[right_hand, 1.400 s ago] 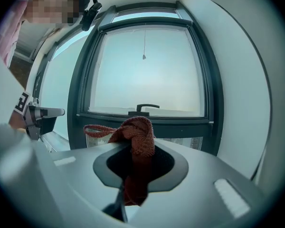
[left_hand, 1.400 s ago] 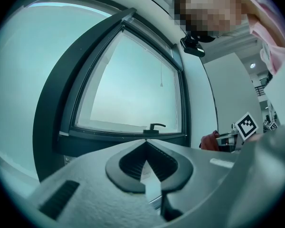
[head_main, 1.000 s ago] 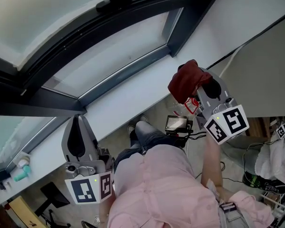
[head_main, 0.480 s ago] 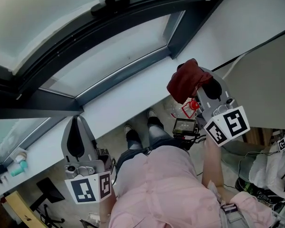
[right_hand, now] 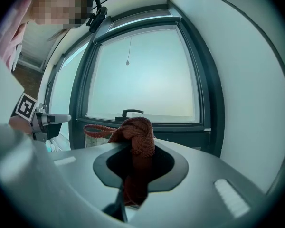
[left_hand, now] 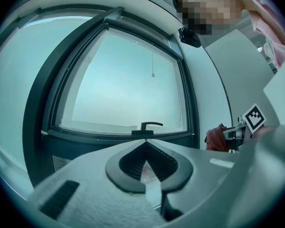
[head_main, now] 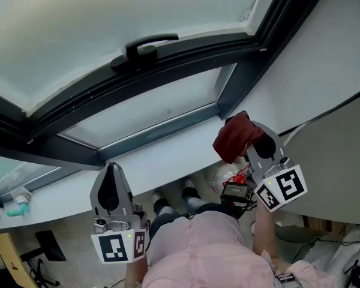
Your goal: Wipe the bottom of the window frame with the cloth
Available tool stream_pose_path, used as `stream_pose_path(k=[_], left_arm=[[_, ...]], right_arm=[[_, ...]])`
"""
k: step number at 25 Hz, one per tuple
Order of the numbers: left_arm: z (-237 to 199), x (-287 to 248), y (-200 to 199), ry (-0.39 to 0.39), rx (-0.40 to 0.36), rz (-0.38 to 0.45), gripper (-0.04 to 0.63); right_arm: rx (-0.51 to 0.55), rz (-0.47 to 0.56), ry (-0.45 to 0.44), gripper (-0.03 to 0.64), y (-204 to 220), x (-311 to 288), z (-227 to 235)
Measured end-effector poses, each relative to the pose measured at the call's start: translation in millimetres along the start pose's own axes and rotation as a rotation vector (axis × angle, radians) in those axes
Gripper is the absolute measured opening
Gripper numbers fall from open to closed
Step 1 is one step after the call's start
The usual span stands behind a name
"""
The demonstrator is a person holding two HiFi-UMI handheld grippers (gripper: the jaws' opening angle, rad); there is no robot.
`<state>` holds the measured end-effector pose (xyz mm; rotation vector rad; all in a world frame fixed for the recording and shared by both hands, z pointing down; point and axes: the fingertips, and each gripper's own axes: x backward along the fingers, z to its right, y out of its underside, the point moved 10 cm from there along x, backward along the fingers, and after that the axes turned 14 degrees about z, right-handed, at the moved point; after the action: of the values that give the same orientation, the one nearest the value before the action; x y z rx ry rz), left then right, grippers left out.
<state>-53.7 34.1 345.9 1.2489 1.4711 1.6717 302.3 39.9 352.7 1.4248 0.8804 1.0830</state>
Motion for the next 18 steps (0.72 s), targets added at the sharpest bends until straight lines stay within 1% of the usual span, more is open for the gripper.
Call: stream_pose_path(k=[5,8,14,18], left_arm=[[28.9,-12.4,2.9,-0.014,-0.011,-0.007,-0.006],[32.8,-12.8,2.2,-0.029,-0.021,-0.021,-0.006],[8.7,-5.7,-6.5,-0.098,-0.037,-0.009,-0.006],[-19.4,-0.6,-16.0,-0.139,-0.046,-0.001,-0.006]], right_arm=[[-0.019,0.014,-0.048,0.061,0.7,-13.5,28.9],[-0.031,0.049,-0.077,0.060,-2.8,-34.5,33.5],[-0.033,0.109,-0.166,0.060,-13.7,-94.6,10.6],[-0.033,0.141,-0.184,0.060,-22.1,-134.6,-9.8]])
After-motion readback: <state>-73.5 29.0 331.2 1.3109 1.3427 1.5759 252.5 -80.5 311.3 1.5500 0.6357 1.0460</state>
